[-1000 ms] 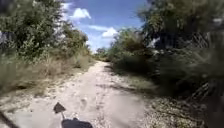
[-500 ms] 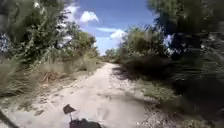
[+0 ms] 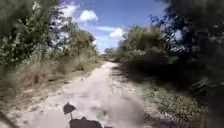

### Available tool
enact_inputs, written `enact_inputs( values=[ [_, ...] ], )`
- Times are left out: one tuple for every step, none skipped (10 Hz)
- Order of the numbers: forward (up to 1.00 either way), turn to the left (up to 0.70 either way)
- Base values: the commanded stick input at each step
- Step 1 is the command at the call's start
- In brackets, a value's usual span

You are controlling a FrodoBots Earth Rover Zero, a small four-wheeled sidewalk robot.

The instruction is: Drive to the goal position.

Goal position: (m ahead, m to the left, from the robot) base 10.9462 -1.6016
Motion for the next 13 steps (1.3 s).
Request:
enact_inputs(
  values=[
    [0.85,0.00],
    [0.85,0.00],
    [0.85,0.00],
    [0.85,0.00],
    [0.85,0.00],
    [0.85,0.00],
    [0.85,0.31],
    [0.85,0.18],
    [0.85,0.00],
    [0.85,0.00],
    [0.85,0.00],
    [0.85,0.00],
    [0.85,0.00]
  ],
)
